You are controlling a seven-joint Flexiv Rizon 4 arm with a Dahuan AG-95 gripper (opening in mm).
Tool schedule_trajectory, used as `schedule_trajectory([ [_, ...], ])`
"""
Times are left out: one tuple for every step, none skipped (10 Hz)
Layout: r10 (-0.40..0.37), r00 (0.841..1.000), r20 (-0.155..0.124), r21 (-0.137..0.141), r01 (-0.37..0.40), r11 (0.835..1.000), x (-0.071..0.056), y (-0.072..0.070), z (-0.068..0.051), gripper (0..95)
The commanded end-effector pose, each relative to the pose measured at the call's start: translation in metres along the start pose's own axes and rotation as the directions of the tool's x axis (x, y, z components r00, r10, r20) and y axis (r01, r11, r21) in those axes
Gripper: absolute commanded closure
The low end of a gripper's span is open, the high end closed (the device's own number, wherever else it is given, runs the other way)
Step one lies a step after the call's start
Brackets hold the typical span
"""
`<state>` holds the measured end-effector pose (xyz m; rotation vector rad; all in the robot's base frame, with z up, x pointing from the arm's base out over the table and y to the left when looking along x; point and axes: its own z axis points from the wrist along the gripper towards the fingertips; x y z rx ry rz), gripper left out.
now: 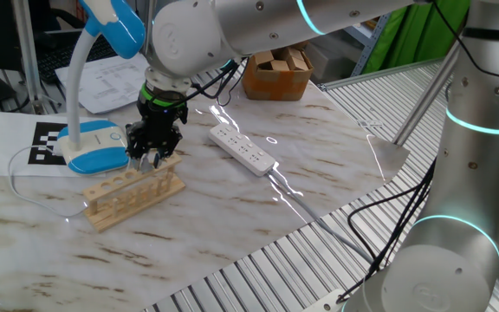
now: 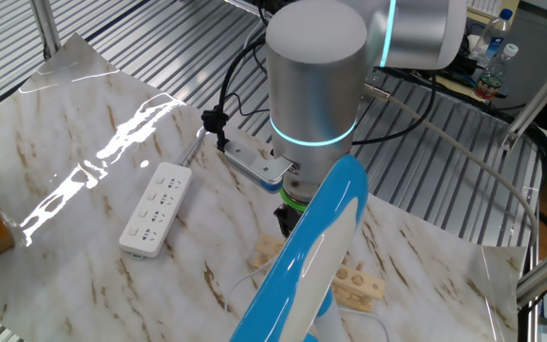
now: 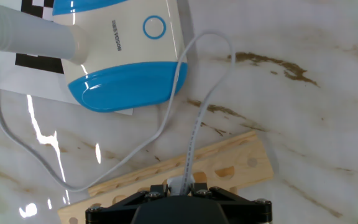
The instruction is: Plug in the power cord of the desk lamp, turn on the socket, and light up the desk lamp
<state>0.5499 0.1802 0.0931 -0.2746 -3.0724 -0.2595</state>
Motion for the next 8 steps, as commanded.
schedule_trajectory([
  [0.003, 1.000, 0.001, 0.004, -0.003, 1.000, 0.0000, 0.0012, -0.0007, 76.0],
  [0.005, 1.000, 0.002, 0.009, -0.005, 1.000, 0.0004, 0.0023, -0.0018, 76.0],
  [0.006, 1.000, 0.002, 0.009, -0.006, 1.000, 0.0007, 0.0029, -0.0023, 76.0],
  [0.006, 1.000, 0.002, 0.009, -0.006, 1.000, 0.0007, 0.0029, -0.0023, 76.0],
  [0.006, 1.000, 0.002, 0.009, -0.006, 1.000, 0.0007, 0.0029, -0.0023, 76.0],
  [0.006, 1.000, 0.002, 0.009, -0.006, 1.000, 0.0007, 0.0029, -0.0023, 76.0],
  [0.006, 1.000, 0.002, 0.009, -0.006, 1.000, 0.0007, 0.0029, -0.0023, 76.0],
  [0.006, 1.000, 0.002, 0.009, -0.006, 1.000, 0.0007, 0.0029, -0.0023, 76.0],
])
